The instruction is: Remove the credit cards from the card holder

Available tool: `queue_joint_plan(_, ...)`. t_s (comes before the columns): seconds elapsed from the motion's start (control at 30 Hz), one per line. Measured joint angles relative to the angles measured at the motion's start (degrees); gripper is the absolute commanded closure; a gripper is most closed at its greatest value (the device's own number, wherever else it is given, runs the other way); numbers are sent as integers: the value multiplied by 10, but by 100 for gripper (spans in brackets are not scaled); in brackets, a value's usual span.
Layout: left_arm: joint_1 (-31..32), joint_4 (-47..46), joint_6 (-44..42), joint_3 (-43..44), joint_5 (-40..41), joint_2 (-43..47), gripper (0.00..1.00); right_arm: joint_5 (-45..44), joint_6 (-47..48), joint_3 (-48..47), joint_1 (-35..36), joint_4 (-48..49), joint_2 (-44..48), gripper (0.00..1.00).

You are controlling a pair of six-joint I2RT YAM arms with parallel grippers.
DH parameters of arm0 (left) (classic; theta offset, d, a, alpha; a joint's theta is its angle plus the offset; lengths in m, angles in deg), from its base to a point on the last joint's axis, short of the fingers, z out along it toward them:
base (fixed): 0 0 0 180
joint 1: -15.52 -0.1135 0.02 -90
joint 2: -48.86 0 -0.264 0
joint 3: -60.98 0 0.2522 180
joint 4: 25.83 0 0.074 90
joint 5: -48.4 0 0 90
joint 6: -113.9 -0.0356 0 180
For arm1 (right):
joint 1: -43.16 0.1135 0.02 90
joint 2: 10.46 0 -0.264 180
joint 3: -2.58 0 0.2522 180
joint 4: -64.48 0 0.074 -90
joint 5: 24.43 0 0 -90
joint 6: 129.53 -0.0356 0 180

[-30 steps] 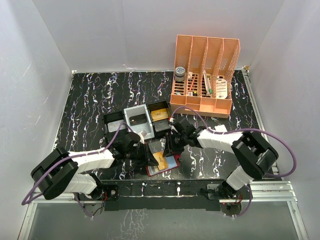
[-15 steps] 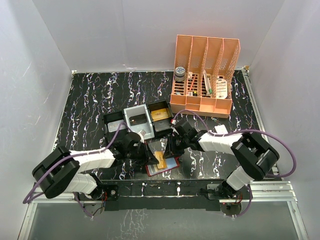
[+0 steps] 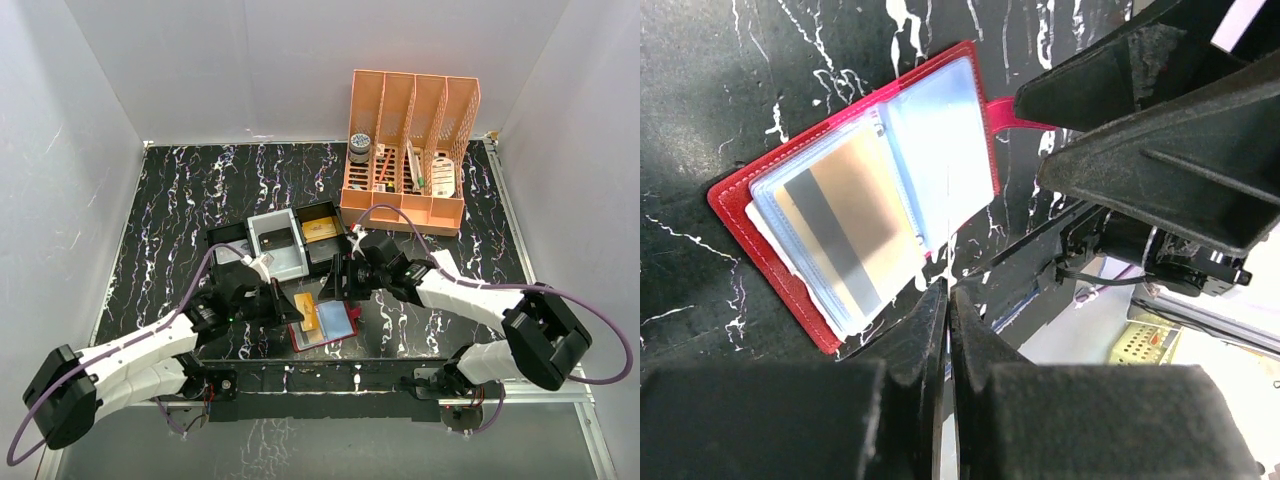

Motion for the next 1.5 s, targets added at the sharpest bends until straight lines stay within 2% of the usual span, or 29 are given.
queue_joint_plan(0.13,-4,13,-17,0,7,46,100,1,-10,2,-7,17,19,40)
queue_joint_plan(0.27,-21,3,-30,0,-5,75,100,0,-28,37,-15,80,54,36)
queue_joint_plan(0.43,-87,-49,-37,-20,-69,82,100,-3,-47,88,-17,141,103,29)
queue_joint_plan(0.63,-145,-128,-35,-50,-176,70,100,39,-53,90,-30,183,101,30)
queue_joint_plan(0.8,-158,-209,-28,-52,-251,54,100,98,-69,85,-32,224,61,39)
queue_joint_plan(1.0,-164,-256,-27,-52,-309,30,100,165,-87,68,-34,264,35,62)
queue_joint_plan(1.13,-168,-264,-30,-49,-334,27,100,210,-95,59,-39,297,21,72)
queue_joint_plan(1.5,-196,-277,-35,-41,-368,19,100,297,-161,65,-57,407,3,74)
